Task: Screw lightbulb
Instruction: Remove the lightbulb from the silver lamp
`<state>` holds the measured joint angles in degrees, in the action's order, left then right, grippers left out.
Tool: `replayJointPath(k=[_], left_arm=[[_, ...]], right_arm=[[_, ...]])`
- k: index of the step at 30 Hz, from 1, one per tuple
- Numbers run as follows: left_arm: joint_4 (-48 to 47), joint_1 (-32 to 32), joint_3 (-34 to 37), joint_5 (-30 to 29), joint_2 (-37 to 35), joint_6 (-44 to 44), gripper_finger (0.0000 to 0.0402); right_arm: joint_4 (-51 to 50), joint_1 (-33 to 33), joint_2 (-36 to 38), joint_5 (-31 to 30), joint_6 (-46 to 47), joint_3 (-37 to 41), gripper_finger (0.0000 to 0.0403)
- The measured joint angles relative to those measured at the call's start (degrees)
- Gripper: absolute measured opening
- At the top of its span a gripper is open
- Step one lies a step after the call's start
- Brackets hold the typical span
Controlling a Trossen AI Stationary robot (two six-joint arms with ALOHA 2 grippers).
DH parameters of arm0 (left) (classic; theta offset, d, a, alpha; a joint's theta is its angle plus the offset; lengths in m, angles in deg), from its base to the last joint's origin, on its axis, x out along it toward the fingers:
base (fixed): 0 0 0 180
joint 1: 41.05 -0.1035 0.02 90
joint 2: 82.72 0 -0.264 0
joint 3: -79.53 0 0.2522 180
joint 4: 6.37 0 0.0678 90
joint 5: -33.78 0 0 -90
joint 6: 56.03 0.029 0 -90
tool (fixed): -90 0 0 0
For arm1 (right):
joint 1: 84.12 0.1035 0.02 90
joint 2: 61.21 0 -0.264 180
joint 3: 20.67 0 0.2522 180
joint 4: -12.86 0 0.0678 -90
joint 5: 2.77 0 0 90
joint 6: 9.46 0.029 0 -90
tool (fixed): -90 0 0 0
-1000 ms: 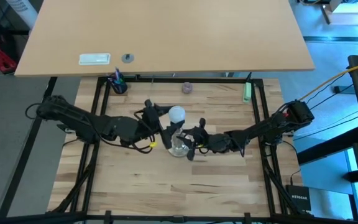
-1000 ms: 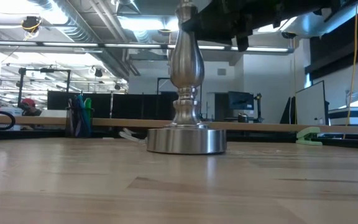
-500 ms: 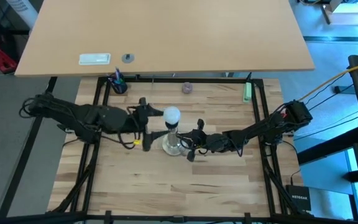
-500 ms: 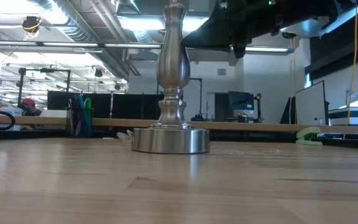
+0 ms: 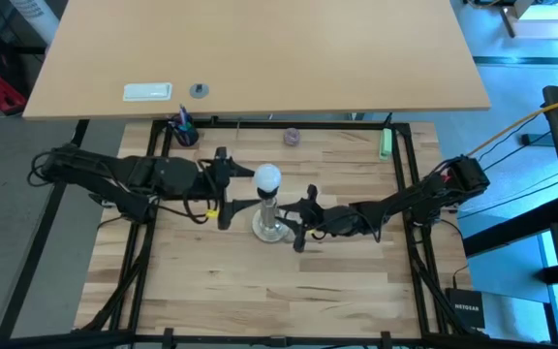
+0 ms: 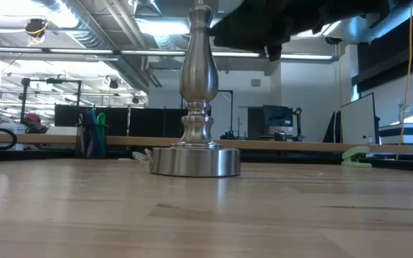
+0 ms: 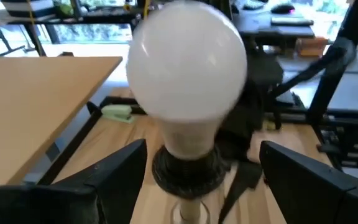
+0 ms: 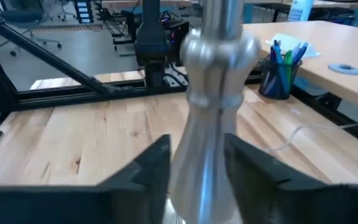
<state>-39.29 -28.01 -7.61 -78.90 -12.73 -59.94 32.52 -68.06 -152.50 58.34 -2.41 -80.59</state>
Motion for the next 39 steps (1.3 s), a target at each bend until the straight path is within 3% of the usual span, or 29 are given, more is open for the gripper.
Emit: replayJointPath(k=[8, 14, 18, 21, 27, 32, 35, 39], left_arm=[[-6.3, -0.1, 0.0, -0.2, -2.8, -0.6, 0.03], [-9.5, -0.1, 1.3, -0.4, -7.3, -0.8, 0.0299], [-7.0, -0.1, 6.7, -0.5, -11.7, -1.3, 0.0299], [-3.1, -0.1, 10.9, -0.5, -14.5, -1.3, 0.0299], [2.3, -0.1, 14.5, -0.5, -15.4, -1.0, 0.0299], [2.8, -0.2, 14.6, 0.2, -14.1, -1.5, 0.0299], [5.7, -0.6, 14.7, 5.4, -13.2, -0.2, 0.0299], [12.0, -2.3, 14.7, 12.3, -11.6, 2.2, 0.0299]], right_arm=[[-2.7, -1.2, 4.5, -0.5, 0.6, -0.1, 0.0282], [6.5, -3.9, -2.1, 5.0, 1.6, -0.1, 0.0315], [9.7, -4.2, -5.9, 5.2, -1.6, -2.1, 0.0302], [9.1, -4.6, -7.9, 5.1, -4.3, -4.7, 0.027], [4.9, -5.3, -9.1, 3.5, -3.7, -7.5, 0.0136], [4.4, -5.2, -9.1, 5.1, -3.2, -7.5, 0.0138], [4.5, -5.4, -9.1, 9.6, -3.8, -7.5, 0.0138], [4.4, -5.3, -9.1, 11.3, -3.0, -7.5, 0.0138]])
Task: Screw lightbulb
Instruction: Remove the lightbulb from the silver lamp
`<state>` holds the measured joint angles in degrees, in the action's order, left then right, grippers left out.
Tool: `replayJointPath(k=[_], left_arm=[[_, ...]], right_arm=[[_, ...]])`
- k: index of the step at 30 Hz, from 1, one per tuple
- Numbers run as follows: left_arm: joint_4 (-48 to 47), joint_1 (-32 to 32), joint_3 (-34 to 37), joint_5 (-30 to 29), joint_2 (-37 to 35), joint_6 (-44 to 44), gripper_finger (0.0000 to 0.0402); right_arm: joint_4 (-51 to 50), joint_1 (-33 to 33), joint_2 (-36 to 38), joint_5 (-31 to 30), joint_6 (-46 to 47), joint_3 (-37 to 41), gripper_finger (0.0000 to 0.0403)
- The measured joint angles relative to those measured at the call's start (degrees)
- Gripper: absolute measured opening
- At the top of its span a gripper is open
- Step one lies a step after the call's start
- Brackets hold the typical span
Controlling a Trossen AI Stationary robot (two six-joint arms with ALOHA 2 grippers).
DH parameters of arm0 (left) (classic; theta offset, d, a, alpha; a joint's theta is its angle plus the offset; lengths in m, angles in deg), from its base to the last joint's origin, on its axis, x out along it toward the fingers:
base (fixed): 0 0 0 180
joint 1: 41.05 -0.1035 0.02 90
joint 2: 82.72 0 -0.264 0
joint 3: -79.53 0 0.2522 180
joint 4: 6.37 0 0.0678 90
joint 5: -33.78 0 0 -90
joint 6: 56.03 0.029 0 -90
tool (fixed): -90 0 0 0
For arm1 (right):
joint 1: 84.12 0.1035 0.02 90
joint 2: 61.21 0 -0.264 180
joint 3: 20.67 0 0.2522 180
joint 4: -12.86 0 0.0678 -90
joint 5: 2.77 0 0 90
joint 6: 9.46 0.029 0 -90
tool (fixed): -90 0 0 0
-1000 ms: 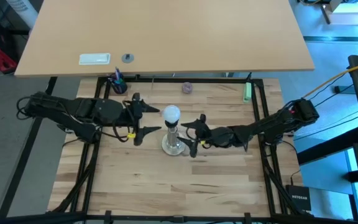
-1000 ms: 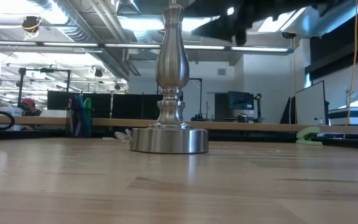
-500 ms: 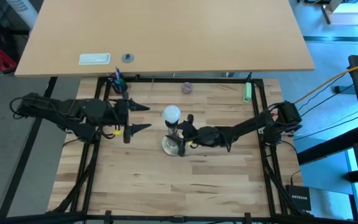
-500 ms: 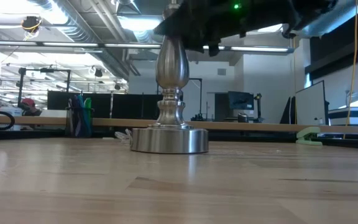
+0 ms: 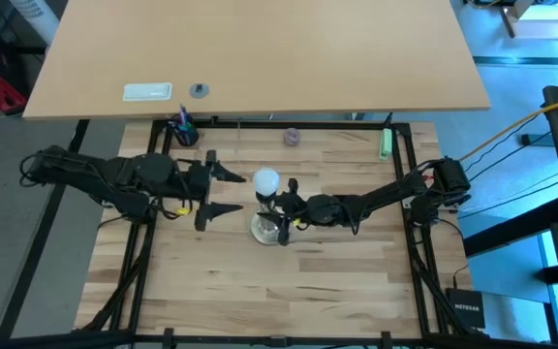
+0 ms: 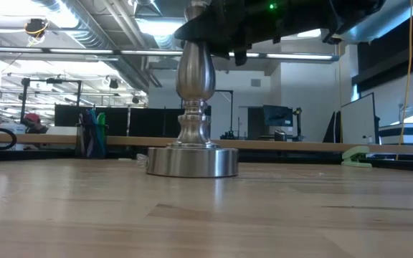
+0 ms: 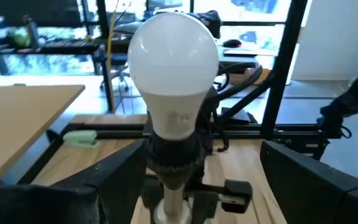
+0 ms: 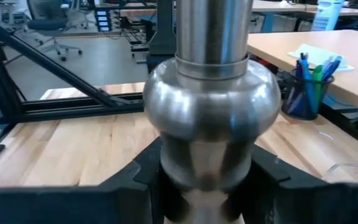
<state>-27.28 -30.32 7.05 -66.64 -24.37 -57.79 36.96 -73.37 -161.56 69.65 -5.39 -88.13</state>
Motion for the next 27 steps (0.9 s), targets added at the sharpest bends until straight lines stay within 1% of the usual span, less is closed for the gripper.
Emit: replayJointPath(k=[4, 9, 12, 14, 19, 21, 24, 27], left_arm=[[2.8, -3.9, 0.0, 6.9, 2.9, 1.5, 0.0299], [6.9, -8.6, 0.0, 13.0, 6.5, 2.2, 0.0299], [11.1, -10.7, 0.0, 18.5, 8.0, 1.3, 0.0299], [13.0, -11.4, 0.0, 21.1, 8.9, 0.7, 0.0299], [15.3, -11.7, -0.1, 21.9, 11.0, 0.7, 0.0298], [16.8, -11.7, -0.1, 21.9, 11.4, 0.7, 0.029], [18.0, -11.7, -0.1, 20.8, 11.5, 0.7, 0.0259], [18.1, -11.5, -0.1, 17.1, 11.5, 0.7, 0.0207]], right_arm=[[0.1, 0.0, 0.0, 0.3, 0.2, 0.0, 0.0138], [0.1, 0.0, 0.0, 0.3, 0.4, 0.0, 0.0138], [0.1, 0.0, 0.0, 0.3, 0.5, 0.0, 0.0138], [0.1, 0.0, 0.0, 0.2, 0.6, 0.0, 0.0138], [0.1, 0.0, 0.0, 0.2, 1.0, 0.0, 0.0138], [0.0, 0.0, 0.0, 0.1, 1.1, 0.0, 0.0138], [-0.2, 0.1, 0.0, -0.1, 1.2, 0.0, 0.0138], [-0.5, 0.1, 0.0, -2.1, 1.9, 0.0, 0.0138]])
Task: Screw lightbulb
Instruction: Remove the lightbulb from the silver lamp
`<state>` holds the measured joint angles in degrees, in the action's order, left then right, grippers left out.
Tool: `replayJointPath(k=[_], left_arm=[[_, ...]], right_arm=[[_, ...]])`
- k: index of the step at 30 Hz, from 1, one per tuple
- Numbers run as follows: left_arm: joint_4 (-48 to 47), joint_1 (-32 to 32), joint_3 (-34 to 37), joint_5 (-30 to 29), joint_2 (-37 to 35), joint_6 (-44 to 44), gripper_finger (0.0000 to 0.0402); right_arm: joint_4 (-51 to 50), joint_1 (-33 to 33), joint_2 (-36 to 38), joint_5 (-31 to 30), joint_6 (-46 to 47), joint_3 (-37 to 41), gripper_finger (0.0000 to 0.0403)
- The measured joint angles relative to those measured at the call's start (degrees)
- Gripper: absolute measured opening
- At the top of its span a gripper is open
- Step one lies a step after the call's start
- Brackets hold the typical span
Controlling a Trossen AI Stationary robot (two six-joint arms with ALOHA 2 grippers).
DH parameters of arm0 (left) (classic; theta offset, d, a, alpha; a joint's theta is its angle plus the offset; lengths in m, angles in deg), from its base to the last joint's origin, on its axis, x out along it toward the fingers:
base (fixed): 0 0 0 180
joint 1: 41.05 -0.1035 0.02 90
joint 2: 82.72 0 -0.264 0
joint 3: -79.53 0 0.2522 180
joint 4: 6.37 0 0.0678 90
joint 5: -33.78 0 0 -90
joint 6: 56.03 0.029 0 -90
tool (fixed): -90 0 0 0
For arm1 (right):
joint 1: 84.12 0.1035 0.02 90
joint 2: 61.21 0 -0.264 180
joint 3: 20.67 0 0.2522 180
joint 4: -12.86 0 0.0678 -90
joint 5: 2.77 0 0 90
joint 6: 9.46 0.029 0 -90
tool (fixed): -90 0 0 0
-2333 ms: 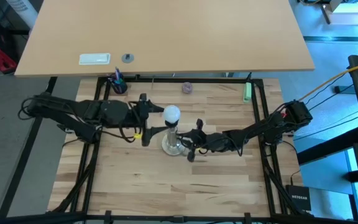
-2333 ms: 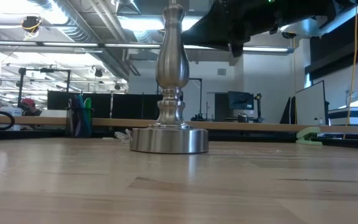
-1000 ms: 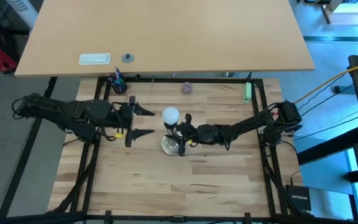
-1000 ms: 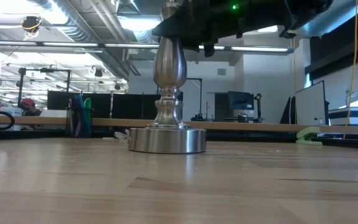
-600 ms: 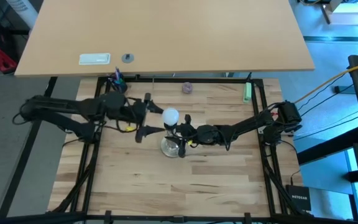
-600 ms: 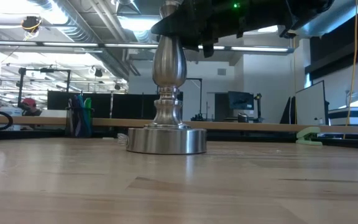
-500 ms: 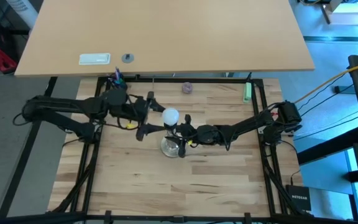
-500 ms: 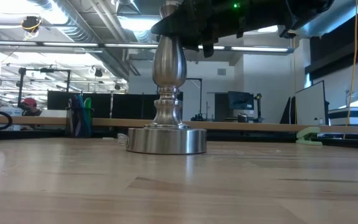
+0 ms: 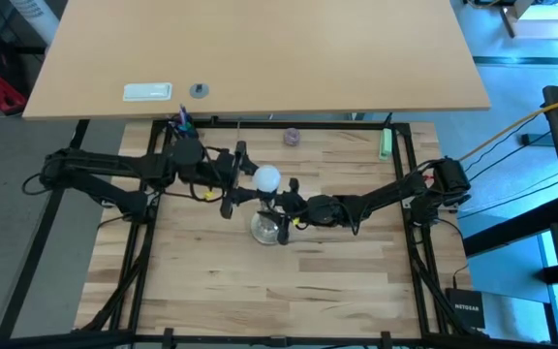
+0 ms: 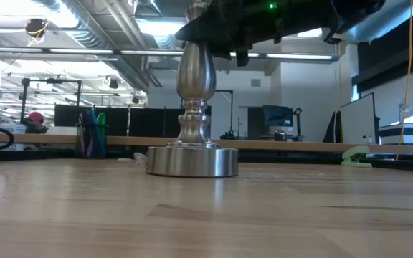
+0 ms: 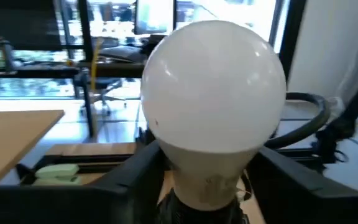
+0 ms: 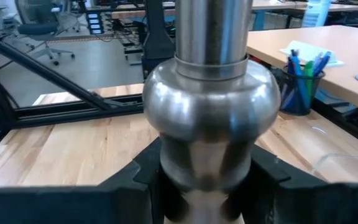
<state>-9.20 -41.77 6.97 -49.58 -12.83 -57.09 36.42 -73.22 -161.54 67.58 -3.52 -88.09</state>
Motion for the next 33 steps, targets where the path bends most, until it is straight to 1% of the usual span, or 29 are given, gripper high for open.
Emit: replayJointPath(k=[3, 4, 7, 12, 18, 21, 22, 24, 26, 29, 31, 33], left_arm=[[-0.4, 0.9, 0.0, -3.6, 0.0, 0.0, 0.0148], [-0.5, 1.4, 0.0, -5.4, 0.0, -0.2, 0.0139], [-0.5, 3.4, 0.0, -11.8, 0.0, -0.7, 0.0139], [1.7, 8.1, 0.0, -25.6, 1.5, -2.5, 0.0134], [8.0, 13.9, -1.8, -43.6, 7.6, -3.1, 0.0131], [8.6, 15.7, -4.0, -50.3, 10.5, -2.6, 0.0137], [8.2, 16.0, -4.7, -51.3, 11.1, -2.0, 0.0145], [7.0, 16.4, -5.6, -51.5, 11.3, -0.5, 0.0167], [2.6, 16.8, -6.7, -51.3, 10.5, -0.3, 0.0191], [-10.8, 17.3, -9.8, -50.0, 7.9, -2.8, 0.0224], [-21.8, 17.4, -14.0, -48.3, 6.1, -4.9, 0.0245], [-32.8, 17.2, -19.9, -44.0, 5.1, -6.1, 0.0261]], right_arm=[[-0.5, 0.0, 0.0, -2.1, 0.5, 0.0, 0.0138], [-0.8, 0.1, 0.1, -2.9, 0.7, -0.1, 0.0138], [-1.0, 0.1, 0.1, -7.1, 0.9, -0.1, 0.0138], [-1.4, 0.1, 0.1, -14.2, 1.6, -0.1, 0.0138], [-1.6, 0.2, 0.0, -21.6, 3.1, 0.0, 0.0138], [-1.7, 0.2, 0.0, -23.0, 3.4, 0.1, 0.0138], [-1.7, 0.2, 0.0, -23.0, 3.4, 0.1, 0.0138], [-1.7, 0.2, 0.0, -23.0, 3.4, 0.1, 0.0138], [-1.7, 0.2, 0.0, -21.8, 3.2, 0.1, 0.0138], [-1.7, 0.0, 0.0, -20.8, 3.2, 0.1, 0.0138], [-2.0, 0.0, 0.0, -20.4, 3.2, 0.1, 0.0138], [-2.2, -0.1, 0.0, -19.4, 3.2, 0.1, 0.0138]])
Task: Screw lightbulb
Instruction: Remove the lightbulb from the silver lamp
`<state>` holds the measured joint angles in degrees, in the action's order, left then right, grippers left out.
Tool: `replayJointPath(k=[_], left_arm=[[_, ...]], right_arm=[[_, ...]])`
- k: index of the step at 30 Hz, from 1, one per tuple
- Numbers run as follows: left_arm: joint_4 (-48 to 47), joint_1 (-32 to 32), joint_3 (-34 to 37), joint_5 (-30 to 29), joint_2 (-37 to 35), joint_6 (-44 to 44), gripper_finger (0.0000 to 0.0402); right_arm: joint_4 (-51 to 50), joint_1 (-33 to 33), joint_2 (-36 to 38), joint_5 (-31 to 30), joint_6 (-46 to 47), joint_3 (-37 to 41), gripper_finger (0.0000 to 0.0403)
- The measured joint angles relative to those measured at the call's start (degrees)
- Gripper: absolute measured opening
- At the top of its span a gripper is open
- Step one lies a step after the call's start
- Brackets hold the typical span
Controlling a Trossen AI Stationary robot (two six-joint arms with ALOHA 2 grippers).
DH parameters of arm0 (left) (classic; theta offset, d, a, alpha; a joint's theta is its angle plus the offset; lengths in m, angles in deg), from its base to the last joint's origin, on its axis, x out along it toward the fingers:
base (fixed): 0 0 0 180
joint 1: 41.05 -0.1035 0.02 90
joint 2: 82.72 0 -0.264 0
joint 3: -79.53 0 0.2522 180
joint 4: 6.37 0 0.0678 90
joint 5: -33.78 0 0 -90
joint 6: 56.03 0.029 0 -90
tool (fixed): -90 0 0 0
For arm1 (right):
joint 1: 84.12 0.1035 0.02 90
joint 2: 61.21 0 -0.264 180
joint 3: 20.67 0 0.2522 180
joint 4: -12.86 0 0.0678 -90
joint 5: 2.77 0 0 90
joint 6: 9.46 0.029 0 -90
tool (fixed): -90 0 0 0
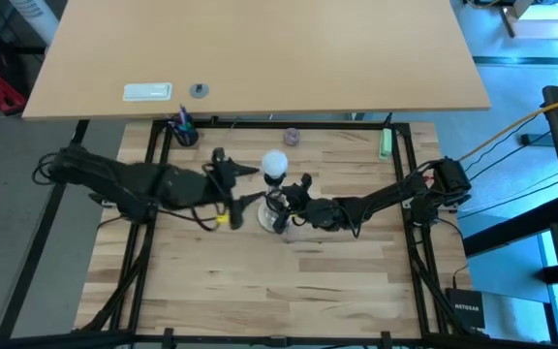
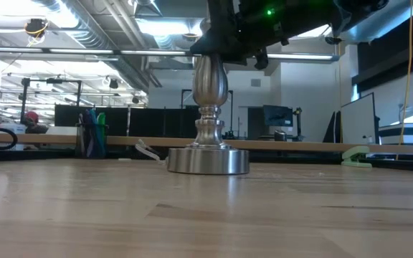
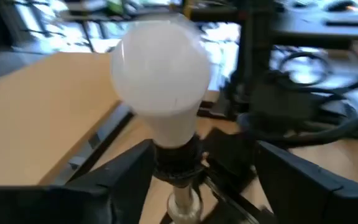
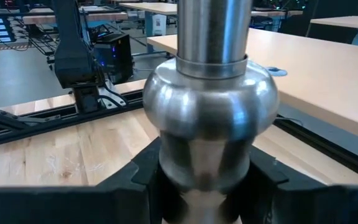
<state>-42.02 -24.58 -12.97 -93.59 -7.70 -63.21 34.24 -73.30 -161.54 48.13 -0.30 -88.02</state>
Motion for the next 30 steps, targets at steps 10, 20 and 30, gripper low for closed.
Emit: replayJointPath(k=[10, 20, 30], left_arm=[[-32.4, -8.1, -36.1, 12.9, 7.3, 7.7, 0.0279], [-44.3, -12.9, -43.0, 16.6, 14.3, 16.4, 0.028], [-33.3, -13.5, -25.3, 21.8, 13.0, 9.7, 0.028]], right_arm=[[-0.4, -0.1, 0.1, 1.9, -0.2, 0.0, 0.0138], [-0.5, 0.0, 0.1, 2.4, -0.2, 0.0, 0.0138], [-0.5, 0.0, 0.0, 2.7, -0.4, 0.0, 0.0138]])
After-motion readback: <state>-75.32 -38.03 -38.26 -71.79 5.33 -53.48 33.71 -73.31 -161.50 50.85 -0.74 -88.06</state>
